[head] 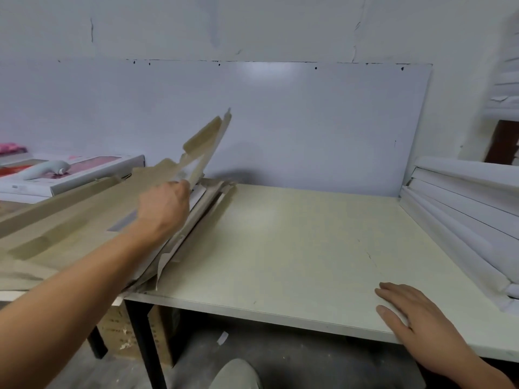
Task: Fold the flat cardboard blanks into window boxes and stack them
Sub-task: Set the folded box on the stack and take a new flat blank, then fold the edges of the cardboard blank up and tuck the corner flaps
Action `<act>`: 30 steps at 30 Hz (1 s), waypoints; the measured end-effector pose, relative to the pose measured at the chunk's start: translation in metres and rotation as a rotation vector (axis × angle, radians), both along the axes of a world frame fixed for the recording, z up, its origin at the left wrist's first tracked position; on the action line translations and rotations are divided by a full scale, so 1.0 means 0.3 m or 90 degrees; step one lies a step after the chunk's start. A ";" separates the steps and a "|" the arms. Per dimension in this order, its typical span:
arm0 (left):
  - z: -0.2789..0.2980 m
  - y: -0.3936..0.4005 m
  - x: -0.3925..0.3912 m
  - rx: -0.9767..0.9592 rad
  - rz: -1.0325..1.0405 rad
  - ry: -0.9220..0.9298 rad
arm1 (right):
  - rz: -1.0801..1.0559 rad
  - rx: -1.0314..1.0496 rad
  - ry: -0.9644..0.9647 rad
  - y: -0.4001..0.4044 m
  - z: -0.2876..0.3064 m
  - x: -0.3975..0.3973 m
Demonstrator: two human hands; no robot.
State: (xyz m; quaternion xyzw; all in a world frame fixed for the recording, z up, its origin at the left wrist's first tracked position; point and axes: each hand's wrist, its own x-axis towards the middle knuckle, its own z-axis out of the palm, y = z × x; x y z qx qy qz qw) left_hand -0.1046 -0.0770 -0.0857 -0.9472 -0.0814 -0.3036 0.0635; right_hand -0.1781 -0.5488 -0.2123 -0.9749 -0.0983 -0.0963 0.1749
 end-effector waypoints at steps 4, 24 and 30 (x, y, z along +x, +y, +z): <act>-0.007 -0.129 -0.038 0.022 -0.061 0.005 | -0.003 -0.002 0.000 -0.001 -0.006 0.004; -0.245 -0.497 -0.251 0.229 -0.411 0.135 | 0.088 -0.076 -0.147 0.090 0.040 0.005; -0.272 -0.459 -0.283 0.279 -0.533 0.120 | 0.124 -0.119 -0.166 0.169 0.055 0.011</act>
